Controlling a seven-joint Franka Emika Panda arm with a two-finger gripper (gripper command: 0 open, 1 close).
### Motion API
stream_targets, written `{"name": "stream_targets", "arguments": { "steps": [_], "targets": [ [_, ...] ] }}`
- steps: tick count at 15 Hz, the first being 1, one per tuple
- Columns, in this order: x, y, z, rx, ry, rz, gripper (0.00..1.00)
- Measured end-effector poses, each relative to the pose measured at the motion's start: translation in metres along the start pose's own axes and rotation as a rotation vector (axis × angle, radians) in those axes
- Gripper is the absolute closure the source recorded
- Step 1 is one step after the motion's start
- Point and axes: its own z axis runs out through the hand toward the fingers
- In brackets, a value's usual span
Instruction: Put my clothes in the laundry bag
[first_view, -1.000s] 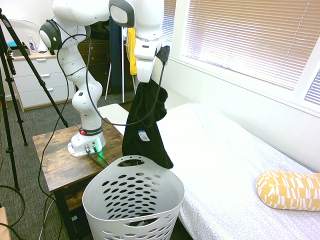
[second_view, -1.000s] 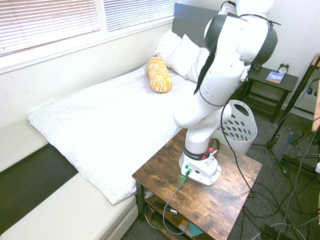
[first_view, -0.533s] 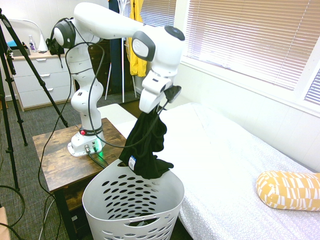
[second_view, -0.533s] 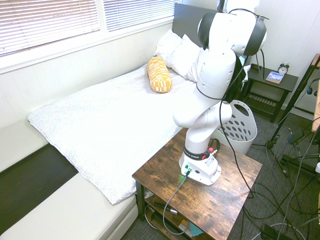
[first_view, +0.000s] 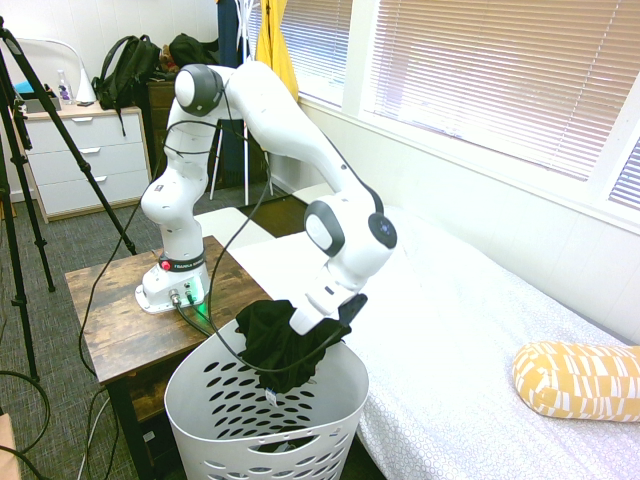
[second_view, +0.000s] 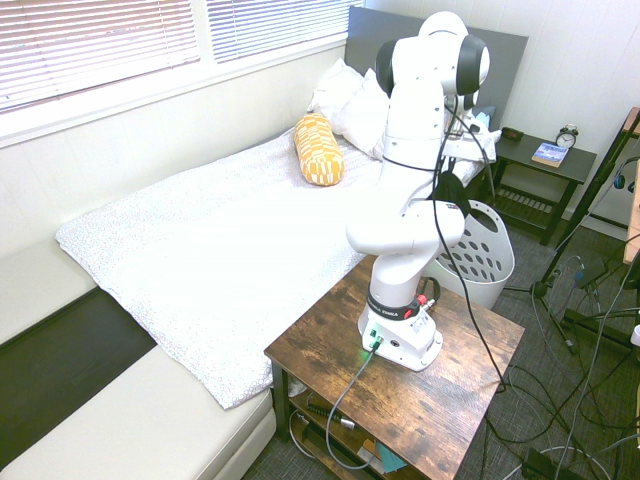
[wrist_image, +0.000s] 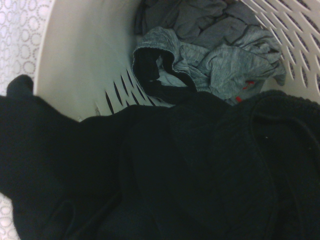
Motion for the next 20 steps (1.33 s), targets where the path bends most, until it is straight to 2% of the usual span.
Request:
{"name": "stream_targets", "arguments": {
  "steps": [3,4,10,20],
  "targets": [
    [0.024,-0.017,0.052,-0.007,-0.008,0.021,1.0],
    [0.03,-0.019,0.07,-0.012,-0.011,0.034,0.0],
    [0.045,-0.038,0.148,-0.035,-0.008,0.046,0.0],
    [0.047,-0.038,0.139,-0.006,0.024,0.039,0.0]
  ]
}}
